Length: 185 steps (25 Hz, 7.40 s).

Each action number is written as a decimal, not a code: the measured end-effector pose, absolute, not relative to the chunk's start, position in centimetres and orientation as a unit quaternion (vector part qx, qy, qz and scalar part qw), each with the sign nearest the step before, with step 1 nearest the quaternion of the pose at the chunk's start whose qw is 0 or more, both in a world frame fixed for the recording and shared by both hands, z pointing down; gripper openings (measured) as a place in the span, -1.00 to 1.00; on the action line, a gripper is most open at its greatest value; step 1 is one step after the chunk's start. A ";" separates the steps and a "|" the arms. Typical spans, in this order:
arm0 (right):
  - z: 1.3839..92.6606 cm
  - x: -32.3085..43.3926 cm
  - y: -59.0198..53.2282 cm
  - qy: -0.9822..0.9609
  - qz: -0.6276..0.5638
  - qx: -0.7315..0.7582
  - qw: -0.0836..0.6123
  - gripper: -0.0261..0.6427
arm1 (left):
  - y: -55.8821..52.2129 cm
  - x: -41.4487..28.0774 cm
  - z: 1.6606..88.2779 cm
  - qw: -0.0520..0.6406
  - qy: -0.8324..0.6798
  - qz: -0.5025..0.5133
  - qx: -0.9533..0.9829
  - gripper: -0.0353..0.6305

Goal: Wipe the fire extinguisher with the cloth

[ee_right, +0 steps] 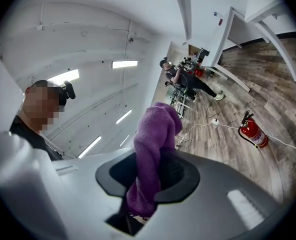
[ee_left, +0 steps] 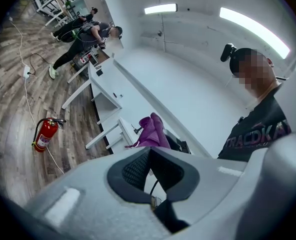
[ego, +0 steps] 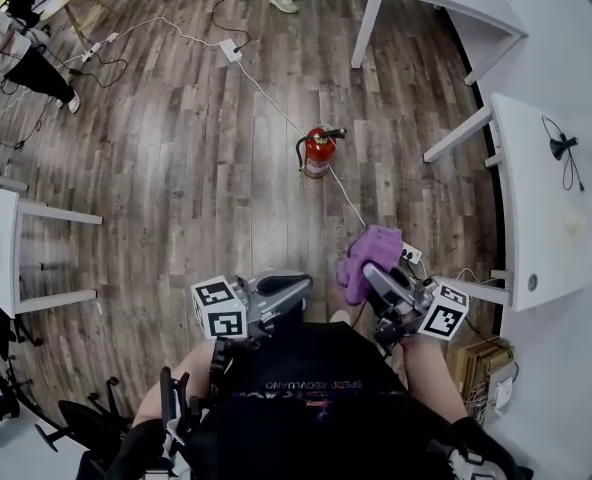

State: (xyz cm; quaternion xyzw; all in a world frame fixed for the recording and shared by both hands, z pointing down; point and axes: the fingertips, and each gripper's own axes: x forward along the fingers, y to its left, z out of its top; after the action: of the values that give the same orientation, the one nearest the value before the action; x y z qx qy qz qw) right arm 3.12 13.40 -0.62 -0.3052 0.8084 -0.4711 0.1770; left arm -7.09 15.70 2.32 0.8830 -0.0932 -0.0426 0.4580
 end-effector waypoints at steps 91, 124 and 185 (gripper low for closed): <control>85.4 13.3 -24.4 0.688 -0.557 -0.435 0.162 -0.66 | 5.7 5.9 57.7 0.438 0.037 -0.088 0.894 -0.89; 62.2 11.2 -32.5 0.890 0.115 -0.275 -0.345 -0.66 | 4.6 5.4 59.2 0.454 0.000 -0.082 0.887 -0.89; 69.4 0.9 -18.9 0.866 -0.455 -0.193 -0.077 -0.67 | 5.4 8.6 59.4 0.438 -0.028 -0.057 0.897 -0.89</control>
State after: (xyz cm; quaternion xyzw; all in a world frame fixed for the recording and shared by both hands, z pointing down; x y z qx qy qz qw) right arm 0.90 -18.85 69.44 -0.1926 0.8659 -0.4553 -0.0772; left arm 8.60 5.40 59.37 0.8965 -0.0277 -0.0571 0.4385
